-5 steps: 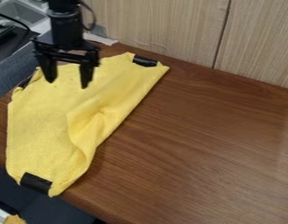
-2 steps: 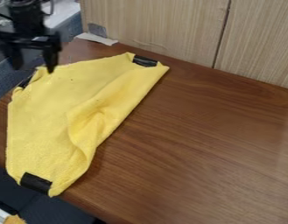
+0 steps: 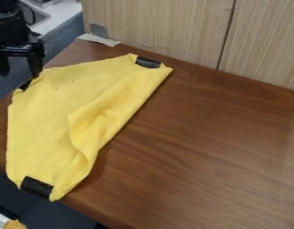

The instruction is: Fold the cloth from left to right

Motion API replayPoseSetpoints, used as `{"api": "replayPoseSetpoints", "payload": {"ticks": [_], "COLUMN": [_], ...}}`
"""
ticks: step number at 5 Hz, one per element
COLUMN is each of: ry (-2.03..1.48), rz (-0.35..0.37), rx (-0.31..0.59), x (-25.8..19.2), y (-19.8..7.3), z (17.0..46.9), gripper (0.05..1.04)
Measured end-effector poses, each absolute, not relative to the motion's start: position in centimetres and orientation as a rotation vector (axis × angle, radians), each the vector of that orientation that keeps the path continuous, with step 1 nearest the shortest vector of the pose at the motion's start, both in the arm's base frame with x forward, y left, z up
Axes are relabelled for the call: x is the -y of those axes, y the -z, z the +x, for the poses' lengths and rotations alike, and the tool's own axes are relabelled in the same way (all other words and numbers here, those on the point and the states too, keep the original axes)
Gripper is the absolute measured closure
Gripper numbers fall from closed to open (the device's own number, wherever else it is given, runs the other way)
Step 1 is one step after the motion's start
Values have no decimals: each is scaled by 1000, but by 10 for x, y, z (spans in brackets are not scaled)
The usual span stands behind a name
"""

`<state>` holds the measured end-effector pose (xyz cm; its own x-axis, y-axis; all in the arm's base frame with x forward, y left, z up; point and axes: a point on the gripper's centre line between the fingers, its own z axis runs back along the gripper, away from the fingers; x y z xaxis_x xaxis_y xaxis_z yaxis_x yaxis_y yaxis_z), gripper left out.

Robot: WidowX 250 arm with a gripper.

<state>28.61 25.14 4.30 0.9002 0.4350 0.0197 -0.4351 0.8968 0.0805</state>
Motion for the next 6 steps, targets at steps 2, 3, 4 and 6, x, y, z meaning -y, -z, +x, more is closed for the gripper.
{"api": "replayPoseSetpoints", "payload": {"ticks": [2, 3, 4, 6], "ry": [-442, -428, -425, -418], "rz": [96, 102, 110, 122], "rx": [-7, -8, -3, -35], "x": [-253, -247, -244, -240], "y": [-24, -18, -18, -27], "z": [292, 290, 290, 285], "gripper": [133, 412, 711, 1001]}}
